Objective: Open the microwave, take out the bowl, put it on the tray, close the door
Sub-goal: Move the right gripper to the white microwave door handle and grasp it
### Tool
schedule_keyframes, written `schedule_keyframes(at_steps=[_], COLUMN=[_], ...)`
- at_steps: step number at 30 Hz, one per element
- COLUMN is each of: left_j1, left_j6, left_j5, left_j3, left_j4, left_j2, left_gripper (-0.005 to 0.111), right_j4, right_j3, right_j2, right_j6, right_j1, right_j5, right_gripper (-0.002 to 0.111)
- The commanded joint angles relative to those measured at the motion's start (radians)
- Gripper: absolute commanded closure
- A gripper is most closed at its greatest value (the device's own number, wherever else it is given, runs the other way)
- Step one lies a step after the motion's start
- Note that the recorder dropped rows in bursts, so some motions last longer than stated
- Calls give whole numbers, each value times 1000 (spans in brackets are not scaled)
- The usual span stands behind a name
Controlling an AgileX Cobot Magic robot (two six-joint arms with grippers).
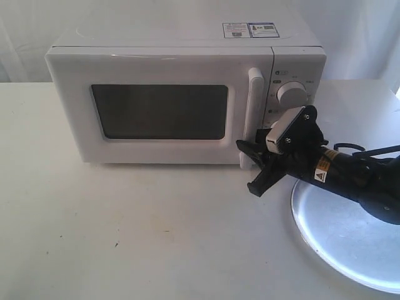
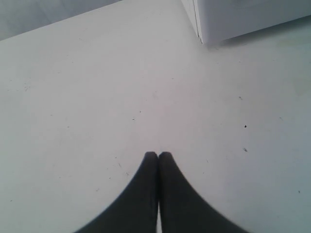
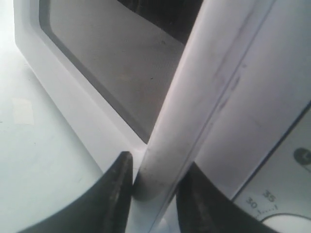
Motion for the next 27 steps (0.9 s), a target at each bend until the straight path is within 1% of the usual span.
schedule_keyframes(at_steps=[1, 13, 18, 27], left_j1=[-3, -3, -3, -3], left_j6=[-4, -4, -4, -4], left_j5=[-1, -1, -1, -1], left_j3=[-4, -4, -4, -4], left_j4=[-4, -4, -4, -4], left_j2=[-2, -2, -2, -2], left_gripper=[107, 107, 107, 107], right_j4=[-385, -368, -357, -152], right_j3=[54, 92, 113, 110], right_j2=[-15, -40, -59, -66], right_j6=[-65, -74, -116, -118], right_j1=[52, 52, 52, 68], right_j5=[-159, -159, -159, -159], right_gripper=[108, 108, 108, 108])
